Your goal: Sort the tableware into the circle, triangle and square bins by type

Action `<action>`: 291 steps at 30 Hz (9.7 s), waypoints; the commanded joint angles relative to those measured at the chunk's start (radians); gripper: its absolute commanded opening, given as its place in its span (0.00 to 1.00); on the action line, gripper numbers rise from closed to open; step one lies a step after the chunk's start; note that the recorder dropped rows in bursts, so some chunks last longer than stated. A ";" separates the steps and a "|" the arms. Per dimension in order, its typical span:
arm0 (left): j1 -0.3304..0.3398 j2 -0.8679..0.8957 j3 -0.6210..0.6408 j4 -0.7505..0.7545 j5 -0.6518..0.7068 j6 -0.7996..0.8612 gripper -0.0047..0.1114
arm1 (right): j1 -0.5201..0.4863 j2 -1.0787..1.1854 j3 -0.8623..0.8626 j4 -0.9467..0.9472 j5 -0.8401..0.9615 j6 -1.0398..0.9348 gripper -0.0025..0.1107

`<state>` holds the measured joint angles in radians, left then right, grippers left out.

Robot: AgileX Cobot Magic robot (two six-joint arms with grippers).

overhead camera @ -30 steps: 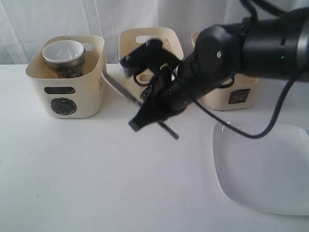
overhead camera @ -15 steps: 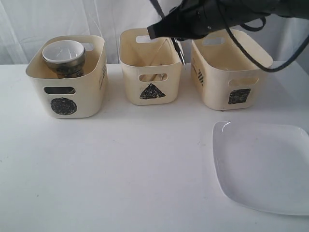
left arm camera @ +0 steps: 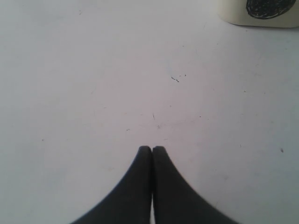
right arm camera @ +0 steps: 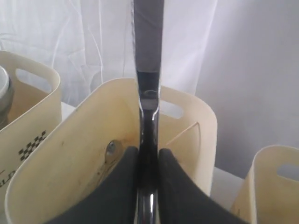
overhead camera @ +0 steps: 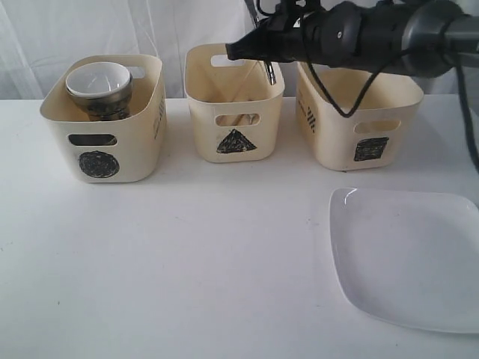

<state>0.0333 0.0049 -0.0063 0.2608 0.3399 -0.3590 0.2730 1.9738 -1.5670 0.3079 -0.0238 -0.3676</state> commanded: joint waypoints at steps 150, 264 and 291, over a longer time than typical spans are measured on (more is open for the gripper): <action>-0.025 -0.005 0.006 -0.006 0.028 -0.002 0.04 | -1.009 0.064 0.846 0.439 0.555 -0.524 0.02; -0.025 -0.005 0.006 -0.006 0.028 -0.002 0.04 | -0.583 -0.051 0.178 1.436 0.311 -1.226 0.04; -0.025 -0.005 0.006 -0.006 0.028 -0.002 0.04 | -0.477 -0.557 0.440 0.382 0.569 -0.118 0.02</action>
<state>0.0142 0.0049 -0.0063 0.2590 0.3399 -0.3590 -0.2367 1.4981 -1.2373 1.0012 0.6272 -0.7233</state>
